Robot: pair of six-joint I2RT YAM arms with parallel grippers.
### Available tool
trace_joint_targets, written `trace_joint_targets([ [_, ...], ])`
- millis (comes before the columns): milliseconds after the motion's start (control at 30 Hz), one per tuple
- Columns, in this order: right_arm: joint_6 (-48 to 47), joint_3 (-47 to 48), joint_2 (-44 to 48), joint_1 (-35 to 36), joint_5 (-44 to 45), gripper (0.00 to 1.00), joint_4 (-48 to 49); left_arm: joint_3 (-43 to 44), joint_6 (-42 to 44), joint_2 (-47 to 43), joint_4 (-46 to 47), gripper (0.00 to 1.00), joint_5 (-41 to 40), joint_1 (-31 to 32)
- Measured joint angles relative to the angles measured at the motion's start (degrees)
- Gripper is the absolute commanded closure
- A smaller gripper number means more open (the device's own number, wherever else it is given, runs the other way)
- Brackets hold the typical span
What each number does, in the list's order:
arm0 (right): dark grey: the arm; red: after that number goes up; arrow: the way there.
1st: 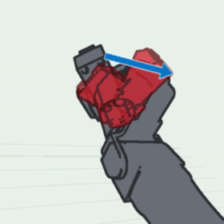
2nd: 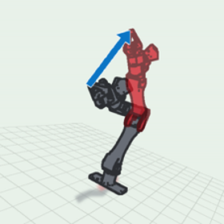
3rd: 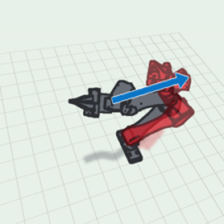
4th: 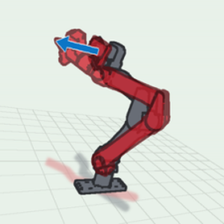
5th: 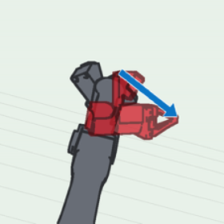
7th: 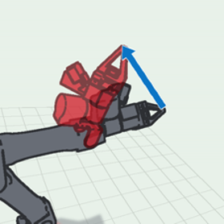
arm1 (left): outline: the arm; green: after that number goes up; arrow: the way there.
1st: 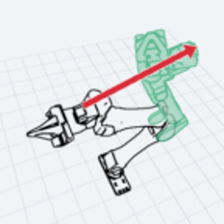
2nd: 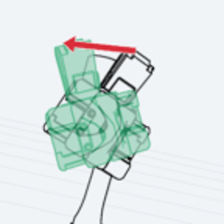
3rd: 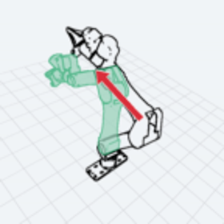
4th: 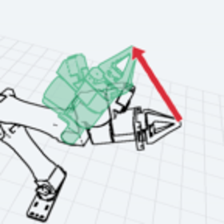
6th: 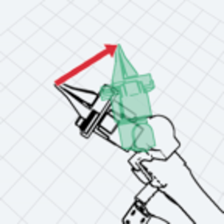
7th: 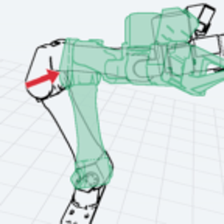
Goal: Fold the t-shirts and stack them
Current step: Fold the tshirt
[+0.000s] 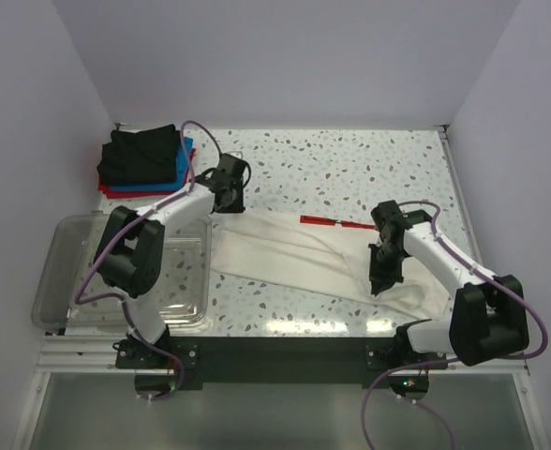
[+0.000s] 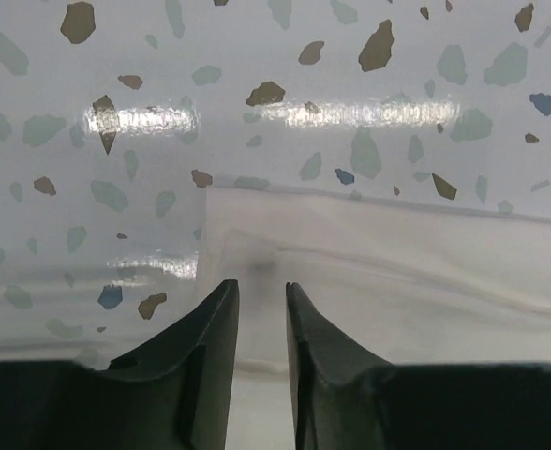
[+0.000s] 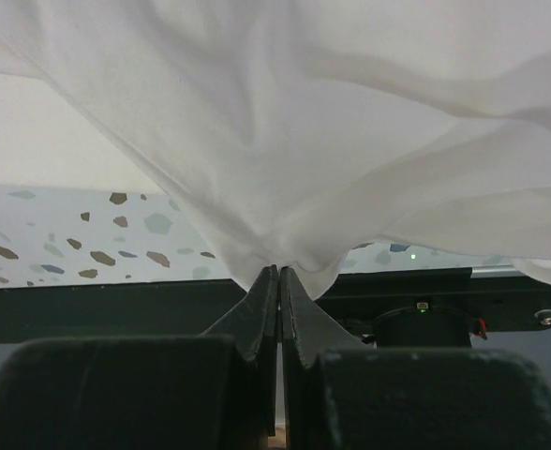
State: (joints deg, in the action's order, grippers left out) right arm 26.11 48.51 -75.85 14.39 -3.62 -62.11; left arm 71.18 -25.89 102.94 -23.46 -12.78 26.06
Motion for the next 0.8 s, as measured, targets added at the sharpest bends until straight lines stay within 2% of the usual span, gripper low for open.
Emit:
trace_joint_targets([
  [167, 0.0, 0.0, -0.3, 0.1, 0.0, 1.00, 0.0, 5.3, -0.3, 5.4, -0.5, 0.58, -1.9, 0.0],
  [333, 0.0, -0.3, -0.2, 0.1, -0.1, 1.00, 0.0, 8.2, -0.6, 8.8, -1.2, 0.58, -2.8, 0.0],
  [667, 0.3, -1.0, -0.1, 0.2, 0.0, 1.00, 0.0, 6.5, -1.7, 9.2, -1.6, 0.50, -2.6, 0.0],
  [800, 0.3, -1.0, -0.1, 0.2, 0.0, 1.00, 0.0, 5.1, -2.2, 9.2, -1.7, 0.51, -2.4, 0.0],
])
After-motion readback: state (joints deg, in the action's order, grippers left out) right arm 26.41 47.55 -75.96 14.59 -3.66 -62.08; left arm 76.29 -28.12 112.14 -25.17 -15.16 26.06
